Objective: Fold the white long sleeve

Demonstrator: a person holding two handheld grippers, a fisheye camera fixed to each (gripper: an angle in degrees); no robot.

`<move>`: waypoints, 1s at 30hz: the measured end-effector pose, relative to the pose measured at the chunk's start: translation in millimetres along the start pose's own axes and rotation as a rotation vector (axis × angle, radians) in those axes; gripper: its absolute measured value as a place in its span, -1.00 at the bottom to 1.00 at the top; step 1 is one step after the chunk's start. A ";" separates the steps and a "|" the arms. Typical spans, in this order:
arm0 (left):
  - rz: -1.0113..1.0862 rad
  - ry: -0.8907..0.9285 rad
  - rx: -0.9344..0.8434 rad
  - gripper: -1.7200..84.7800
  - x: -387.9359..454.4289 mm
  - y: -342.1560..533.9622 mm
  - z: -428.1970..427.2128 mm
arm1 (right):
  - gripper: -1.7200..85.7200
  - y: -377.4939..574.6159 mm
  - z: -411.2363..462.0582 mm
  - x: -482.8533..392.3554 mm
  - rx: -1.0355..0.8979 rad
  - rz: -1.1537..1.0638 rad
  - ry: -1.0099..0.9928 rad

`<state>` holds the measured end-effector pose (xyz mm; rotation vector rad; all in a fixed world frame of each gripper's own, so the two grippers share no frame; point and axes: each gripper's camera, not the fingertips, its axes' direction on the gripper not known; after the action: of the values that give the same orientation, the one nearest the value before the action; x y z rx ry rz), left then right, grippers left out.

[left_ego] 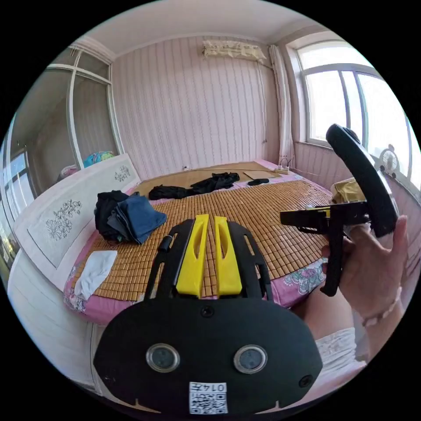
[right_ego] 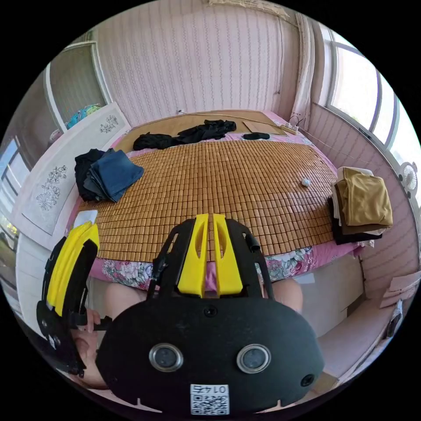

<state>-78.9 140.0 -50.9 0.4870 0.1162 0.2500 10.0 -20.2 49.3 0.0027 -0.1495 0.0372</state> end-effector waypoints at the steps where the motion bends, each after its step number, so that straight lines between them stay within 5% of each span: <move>1: -0.020 0.048 0.040 -0.97 -11.4 9.9 -6.7 | -0.97 0.3 -0.3 -0.9 0.006 -0.004 0.008; 5: -0.025 0.173 0.144 -0.98 -55.2 36.6 -29.1 | -0.98 10.6 -1.9 -10.5 0.077 -0.128 -0.052; 8: -0.075 0.120 0.179 -0.98 -92.8 55.0 -42.2 | -0.98 24.2 -6.2 -17.3 0.170 -0.343 -0.323; 12: -0.209 0.299 0.250 -0.98 -165.4 86.2 -48.0 | -0.98 37.2 -15.8 -36.8 0.294 -0.703 -0.716; 16: -0.328 0.147 0.266 -0.94 -244.8 126.9 -49.9 | -0.97 26.2 -7.6 -70.8 0.311 -0.763 -0.817; 25: -0.601 -0.319 0.078 -0.76 -468.9 260.5 -44.7 | -0.93 16.0 57.8 -278.5 0.301 -1.283 -0.828; 30: -0.807 -0.432 -0.076 -0.81 -604.9 336.2 -17.7 | -0.62 0.0 155.8 -464.9 0.003 -1.434 -0.947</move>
<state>-734.8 275.0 124.4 0.3763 -0.1228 -0.6387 -472.6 -38.2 134.1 0.1310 -1.0617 -1.4156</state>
